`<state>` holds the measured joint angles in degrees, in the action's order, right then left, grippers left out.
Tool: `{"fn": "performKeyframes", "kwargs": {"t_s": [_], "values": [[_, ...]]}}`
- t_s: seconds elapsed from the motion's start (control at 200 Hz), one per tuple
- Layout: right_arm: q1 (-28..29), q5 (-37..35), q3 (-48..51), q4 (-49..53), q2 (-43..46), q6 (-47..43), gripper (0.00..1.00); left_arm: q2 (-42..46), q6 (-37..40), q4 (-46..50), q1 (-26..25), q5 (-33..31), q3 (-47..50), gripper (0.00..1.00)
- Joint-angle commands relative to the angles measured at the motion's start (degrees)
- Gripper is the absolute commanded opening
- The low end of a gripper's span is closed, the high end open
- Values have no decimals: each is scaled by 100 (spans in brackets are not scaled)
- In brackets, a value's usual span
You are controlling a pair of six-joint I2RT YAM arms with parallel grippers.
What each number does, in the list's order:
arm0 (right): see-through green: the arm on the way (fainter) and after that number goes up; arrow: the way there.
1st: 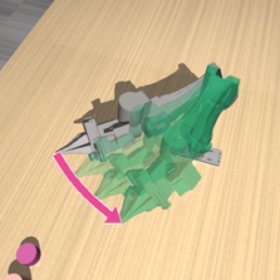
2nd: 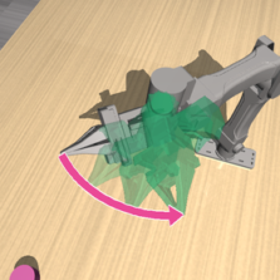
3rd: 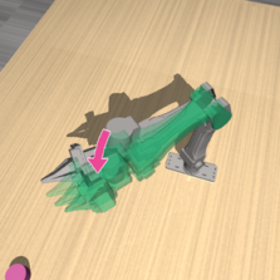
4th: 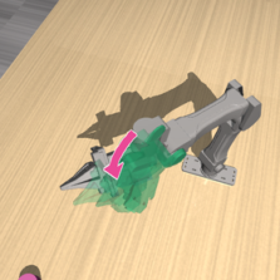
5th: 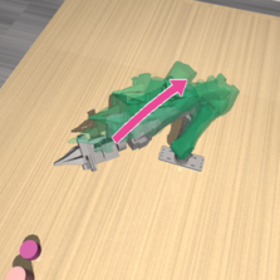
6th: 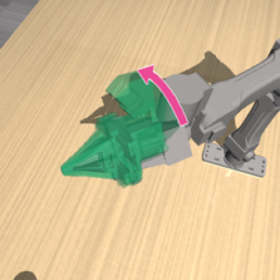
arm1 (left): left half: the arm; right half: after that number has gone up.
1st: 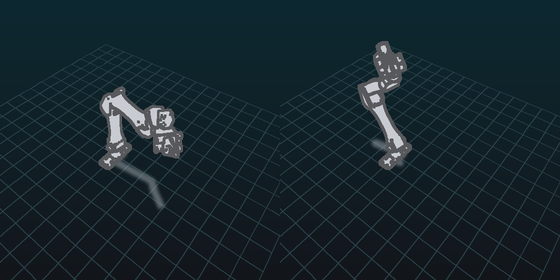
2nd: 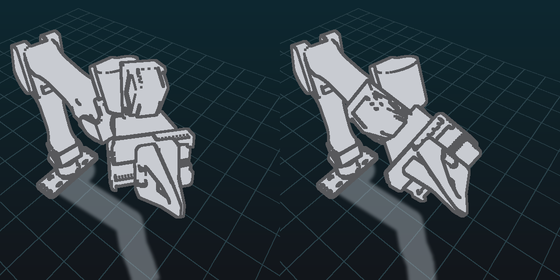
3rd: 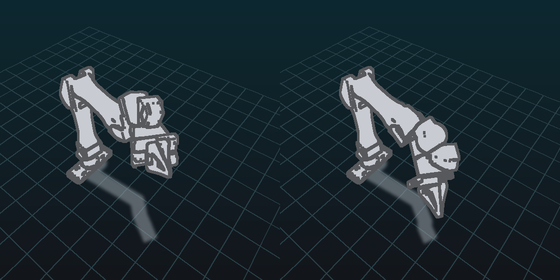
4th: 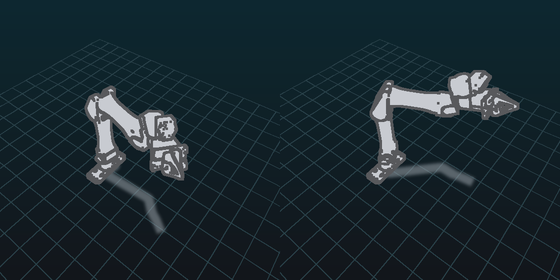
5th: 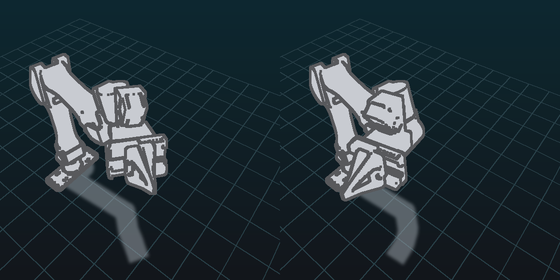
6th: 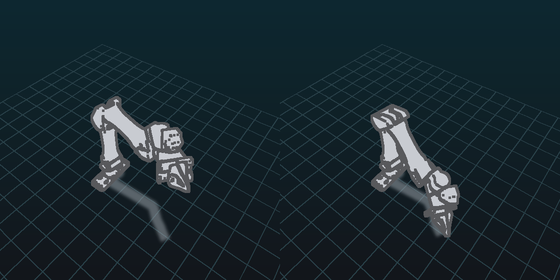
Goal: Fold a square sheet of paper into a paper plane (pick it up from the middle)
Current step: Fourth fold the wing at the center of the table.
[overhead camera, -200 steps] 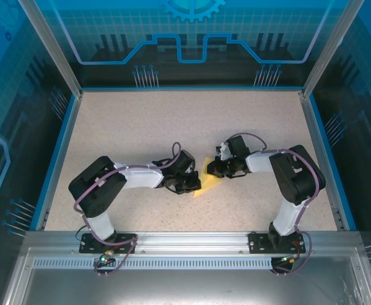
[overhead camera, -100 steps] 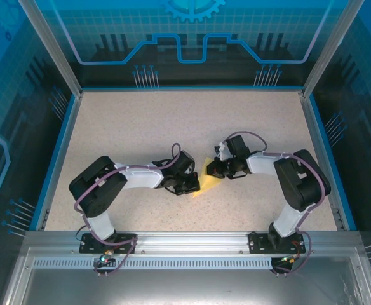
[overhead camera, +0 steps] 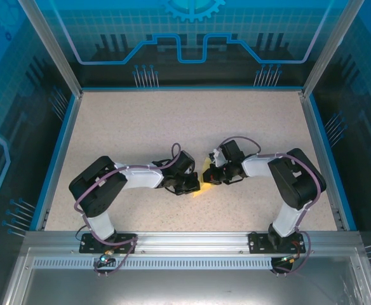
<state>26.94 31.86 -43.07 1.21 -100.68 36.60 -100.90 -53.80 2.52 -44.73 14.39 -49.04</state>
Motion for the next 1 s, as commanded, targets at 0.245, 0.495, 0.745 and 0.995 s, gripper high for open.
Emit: {"fn": "performKeyframes", "kwargs": {"t_s": [0.245,0.495,0.745,0.995], "values": [[-97,-365,250,232,-329,-114,3,108,-38,-547,51,468,-111,0],[-100,-391,246,254,-338,-100,3,-228,-34,-275,54,224,-75,0],[-100,-605,216,474,-364,-100,3,-222,-103,-251,51,279,331,0],[-92,-971,88,966,-393,-177,2,39,-120,-200,52,412,1080,0]]}}
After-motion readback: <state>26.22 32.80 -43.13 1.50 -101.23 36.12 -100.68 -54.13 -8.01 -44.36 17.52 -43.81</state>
